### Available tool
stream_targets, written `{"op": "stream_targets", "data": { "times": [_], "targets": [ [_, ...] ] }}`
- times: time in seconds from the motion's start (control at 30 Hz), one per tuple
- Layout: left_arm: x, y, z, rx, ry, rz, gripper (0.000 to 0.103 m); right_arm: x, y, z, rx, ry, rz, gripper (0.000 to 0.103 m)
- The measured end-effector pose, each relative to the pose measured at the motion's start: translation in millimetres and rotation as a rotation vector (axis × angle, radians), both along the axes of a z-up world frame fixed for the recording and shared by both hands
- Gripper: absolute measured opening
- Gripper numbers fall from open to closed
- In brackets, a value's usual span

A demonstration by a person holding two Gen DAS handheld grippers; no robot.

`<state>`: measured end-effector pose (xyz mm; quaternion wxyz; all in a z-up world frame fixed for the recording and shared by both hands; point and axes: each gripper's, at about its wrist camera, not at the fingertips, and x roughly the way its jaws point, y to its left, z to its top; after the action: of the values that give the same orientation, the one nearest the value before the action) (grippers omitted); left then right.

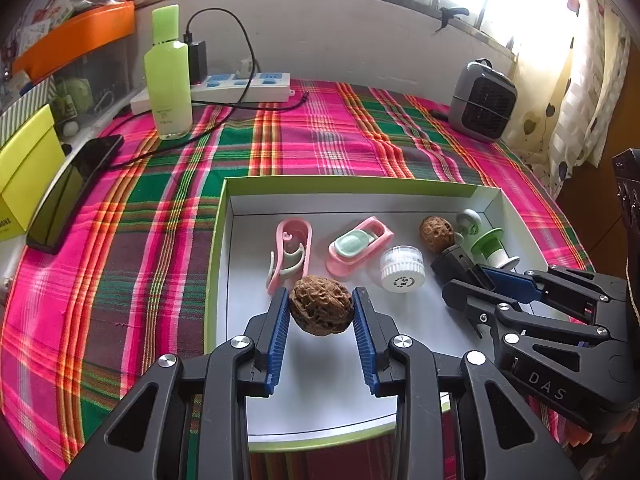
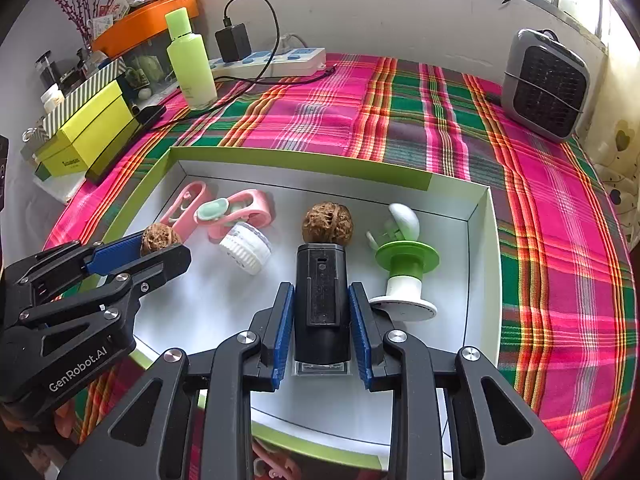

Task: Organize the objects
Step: 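Lower black device and walnut into the tray and open both grippers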

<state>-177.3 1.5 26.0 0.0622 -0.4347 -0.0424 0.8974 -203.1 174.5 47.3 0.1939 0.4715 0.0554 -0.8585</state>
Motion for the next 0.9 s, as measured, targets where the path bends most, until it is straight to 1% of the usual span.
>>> {"op": "stream_targets", "data": {
  "times": [0.47, 0.9],
  "targets": [
    [-5.6, 2.5, -0.7, -0.026, 0.008, 0.008, 0.03, -5.4, -2.6, -1.4, 0.004, 0.024, -0.005, 0.029],
    [-6.5, 2.3, -0.2, -0.032, 0.008, 0.015, 0.03, -4.7, -4.9, -2.5, 0.019, 0.044, -0.003, 0.029]
  ]
}}
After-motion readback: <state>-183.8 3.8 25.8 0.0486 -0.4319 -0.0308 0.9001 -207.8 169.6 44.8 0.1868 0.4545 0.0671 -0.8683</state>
